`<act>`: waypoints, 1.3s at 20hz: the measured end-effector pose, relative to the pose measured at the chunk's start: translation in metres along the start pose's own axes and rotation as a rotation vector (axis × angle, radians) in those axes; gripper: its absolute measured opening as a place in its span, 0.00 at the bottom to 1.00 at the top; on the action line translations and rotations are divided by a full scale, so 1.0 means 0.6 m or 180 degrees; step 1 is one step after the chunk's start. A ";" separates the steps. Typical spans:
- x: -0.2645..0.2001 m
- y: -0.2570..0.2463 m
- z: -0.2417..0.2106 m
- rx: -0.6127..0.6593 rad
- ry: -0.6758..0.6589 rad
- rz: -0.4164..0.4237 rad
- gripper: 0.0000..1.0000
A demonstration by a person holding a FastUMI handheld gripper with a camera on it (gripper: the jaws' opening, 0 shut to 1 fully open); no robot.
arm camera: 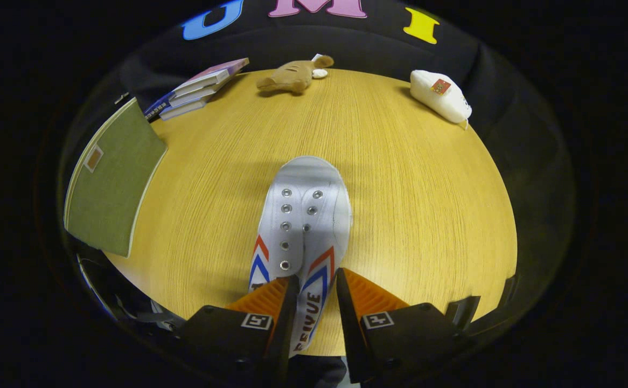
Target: Open the storage box then place both shoes into the box .Put the left shoe in first, then the right shoe, with the right side of both shoes facing outward in a uniform manner.
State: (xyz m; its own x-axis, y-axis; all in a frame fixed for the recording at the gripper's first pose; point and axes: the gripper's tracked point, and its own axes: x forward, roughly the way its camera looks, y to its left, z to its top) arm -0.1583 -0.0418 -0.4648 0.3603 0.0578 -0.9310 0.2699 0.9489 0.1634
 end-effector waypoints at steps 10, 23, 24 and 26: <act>0.029 -0.013 0.037 0.1562 0.0047 0.0870 0.05; -0.139 0.185 0.270 0.1655 -0.0265 0.1700 0.05; -0.156 0.214 0.286 0.1598 -0.0256 0.1741 0.05; -0.186 0.272 0.311 0.1448 -0.0215 0.1802 0.05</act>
State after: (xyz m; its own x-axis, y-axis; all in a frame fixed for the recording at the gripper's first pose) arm 0.0121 0.0487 -0.2732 0.6050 0.4683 -0.6440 0.3650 0.5557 0.7470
